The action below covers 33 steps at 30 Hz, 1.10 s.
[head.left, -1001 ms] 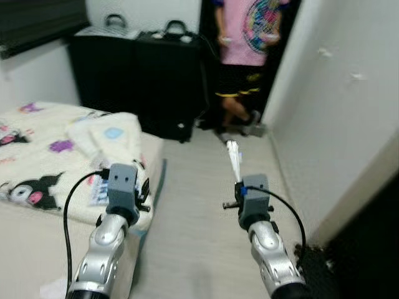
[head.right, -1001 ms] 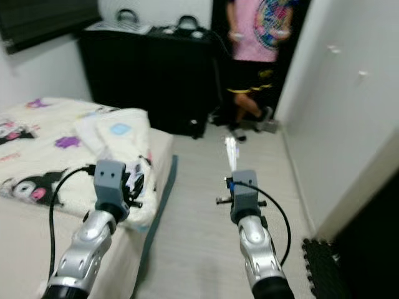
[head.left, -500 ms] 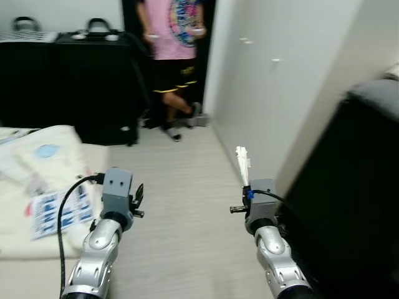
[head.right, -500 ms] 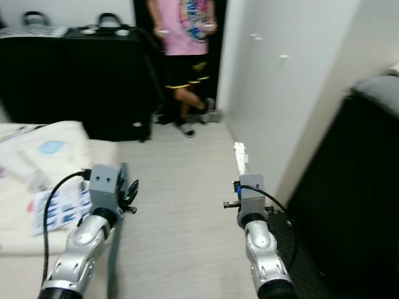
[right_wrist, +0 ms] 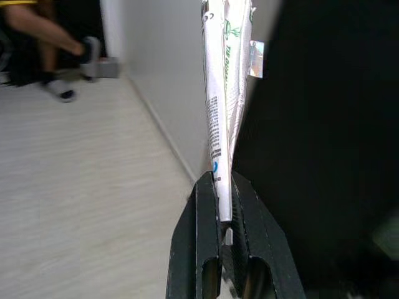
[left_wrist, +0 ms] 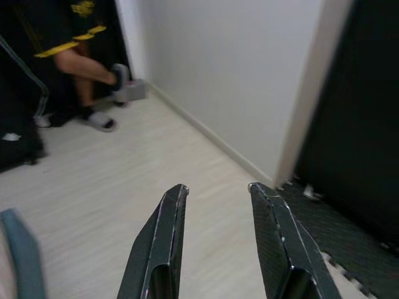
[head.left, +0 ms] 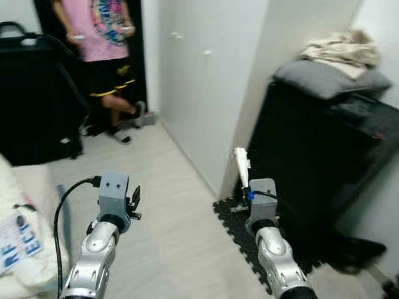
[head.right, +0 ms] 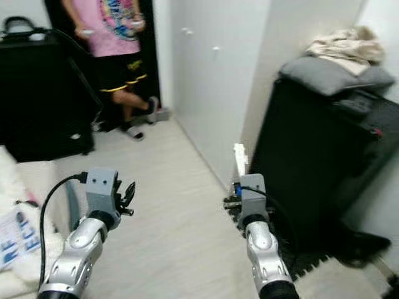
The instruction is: Clean up the room
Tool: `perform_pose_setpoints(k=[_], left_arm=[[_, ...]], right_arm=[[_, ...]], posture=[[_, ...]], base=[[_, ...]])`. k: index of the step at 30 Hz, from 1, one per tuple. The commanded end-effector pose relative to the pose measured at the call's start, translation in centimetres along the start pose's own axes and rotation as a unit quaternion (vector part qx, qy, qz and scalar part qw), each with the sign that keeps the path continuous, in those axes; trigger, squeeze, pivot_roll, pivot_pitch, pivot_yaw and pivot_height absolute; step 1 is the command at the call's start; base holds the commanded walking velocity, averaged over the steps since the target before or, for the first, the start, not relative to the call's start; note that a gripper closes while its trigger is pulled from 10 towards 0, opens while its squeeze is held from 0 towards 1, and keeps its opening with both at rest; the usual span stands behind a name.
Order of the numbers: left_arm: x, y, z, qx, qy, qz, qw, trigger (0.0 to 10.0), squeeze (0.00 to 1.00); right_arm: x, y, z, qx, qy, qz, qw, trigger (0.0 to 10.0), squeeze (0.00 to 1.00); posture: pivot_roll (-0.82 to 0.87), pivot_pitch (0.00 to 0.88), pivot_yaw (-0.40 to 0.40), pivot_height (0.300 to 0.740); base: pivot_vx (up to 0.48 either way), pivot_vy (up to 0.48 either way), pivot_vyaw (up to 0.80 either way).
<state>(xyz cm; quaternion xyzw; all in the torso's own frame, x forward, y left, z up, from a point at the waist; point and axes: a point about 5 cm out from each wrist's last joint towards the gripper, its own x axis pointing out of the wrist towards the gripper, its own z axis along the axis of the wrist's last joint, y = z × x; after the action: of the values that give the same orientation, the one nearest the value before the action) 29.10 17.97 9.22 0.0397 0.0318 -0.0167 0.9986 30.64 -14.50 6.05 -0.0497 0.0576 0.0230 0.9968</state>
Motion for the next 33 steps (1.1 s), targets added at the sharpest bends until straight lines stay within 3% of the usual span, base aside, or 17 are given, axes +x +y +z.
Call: perform_pose_setpoints(k=[1, 33], left_arm=[[-0.06, -0.24, -0.12, 0.001, 0.002, -0.003, 1.000, 10.0, 0.00], [-0.20, -0.40, -0.57, -0.004, 0.010, 0.002, 1.000, 10.0, 0.00]], right_arm=[[-0.16, -0.04, -0.35, -0.004, 0.007, -0.001, 1.000, 10.0, 0.00], [-0.24, 0.08, -0.54, -0.005, 0.013, -0.001, 1.000, 10.0, 0.00]], posture=[[0.05, 0.000, -0.053, 0.740], [0.05, 0.000, -0.069, 0.740]], base=[[0.000, 0.000, -0.80], [0.000, 0.000, -0.80]])
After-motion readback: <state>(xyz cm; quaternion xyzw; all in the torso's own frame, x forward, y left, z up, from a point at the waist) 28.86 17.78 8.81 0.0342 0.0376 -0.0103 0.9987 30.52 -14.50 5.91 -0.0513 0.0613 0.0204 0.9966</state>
